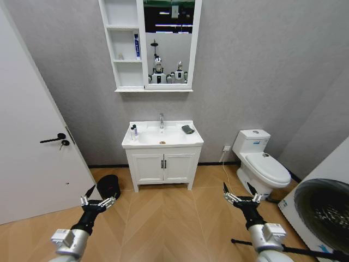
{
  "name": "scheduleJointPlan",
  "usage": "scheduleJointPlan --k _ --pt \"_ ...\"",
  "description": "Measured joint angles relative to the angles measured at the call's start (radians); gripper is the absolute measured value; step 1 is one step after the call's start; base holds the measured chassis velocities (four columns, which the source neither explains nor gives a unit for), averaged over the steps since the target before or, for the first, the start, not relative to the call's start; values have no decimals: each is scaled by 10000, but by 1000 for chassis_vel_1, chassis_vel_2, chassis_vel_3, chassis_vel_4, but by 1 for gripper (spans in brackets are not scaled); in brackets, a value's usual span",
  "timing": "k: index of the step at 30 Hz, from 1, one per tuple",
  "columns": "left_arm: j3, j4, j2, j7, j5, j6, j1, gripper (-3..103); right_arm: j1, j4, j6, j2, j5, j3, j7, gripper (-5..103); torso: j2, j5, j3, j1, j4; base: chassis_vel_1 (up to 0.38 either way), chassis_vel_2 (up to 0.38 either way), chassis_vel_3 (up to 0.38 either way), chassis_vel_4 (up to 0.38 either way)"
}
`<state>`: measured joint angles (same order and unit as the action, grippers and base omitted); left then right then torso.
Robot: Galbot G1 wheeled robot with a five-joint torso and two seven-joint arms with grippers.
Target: Move facial cleanser and shampoo from washbasin to cabinet, then wipe washbasin with towel.
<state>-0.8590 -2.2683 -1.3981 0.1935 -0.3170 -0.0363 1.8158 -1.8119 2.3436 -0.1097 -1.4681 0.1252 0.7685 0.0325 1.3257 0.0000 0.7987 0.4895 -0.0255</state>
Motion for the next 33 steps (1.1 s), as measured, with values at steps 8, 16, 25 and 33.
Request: scheduleJointPlan --k 8,16,25,33 --pt "-14 101 -110 12 108 228 79 100 -71 -2 1 78 21 85 269 100 1 0 0 -2 0 0 0 0 0" --pt "-23 90 -105 37 127 248 86 100 -76 -23 71 68 31 86 261 100 1 -2 0 -2 -1 -113 117 102 -118" --pt "-3 40 -107 52 163 270 98 100 -181 -70 257 42 33 105 261 100 -3 -5 3 6 1 -205 209 210 -218" --pt "-11 46 -109 61 166 314 114 100 -214 -92 321 43 30 122 260 100 0 8 -1 -1 3 -186 208 198 -198"
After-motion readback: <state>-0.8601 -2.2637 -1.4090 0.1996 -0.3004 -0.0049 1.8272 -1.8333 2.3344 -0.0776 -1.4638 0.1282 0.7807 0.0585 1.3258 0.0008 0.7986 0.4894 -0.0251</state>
